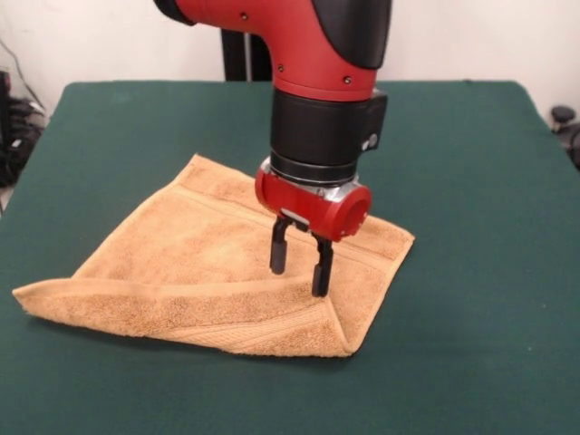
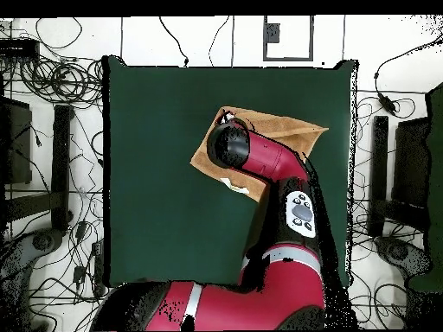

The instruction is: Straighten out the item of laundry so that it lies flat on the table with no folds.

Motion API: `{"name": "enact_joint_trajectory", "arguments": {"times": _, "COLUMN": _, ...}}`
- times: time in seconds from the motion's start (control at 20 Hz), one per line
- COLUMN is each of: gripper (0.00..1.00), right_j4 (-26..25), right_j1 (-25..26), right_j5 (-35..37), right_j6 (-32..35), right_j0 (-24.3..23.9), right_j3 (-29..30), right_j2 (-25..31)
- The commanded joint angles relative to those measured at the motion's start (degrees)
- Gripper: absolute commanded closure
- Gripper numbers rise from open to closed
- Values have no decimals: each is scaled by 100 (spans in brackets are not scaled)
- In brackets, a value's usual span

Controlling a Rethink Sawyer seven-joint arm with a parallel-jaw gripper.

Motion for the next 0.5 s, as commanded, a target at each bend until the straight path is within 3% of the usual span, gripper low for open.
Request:
{"name": "enact_joint_trajectory", "arguments": {"times": 0.05, "gripper": 0, "right_j4": 411, "right_j1": 398, "right_j5": -300, "right_j6": 1519, "right_j0": 248, "right_j3": 633, "right_j2": 215}}
{"name": "enact_joint_trajectory", "arguments": {"times": 0.5, "gripper": 0, "right_j4": 455, "right_j1": 565, "right_j5": -136, "right_j6": 1354, "right_j0": 292, "right_j3": 527, "right_j2": -17}}
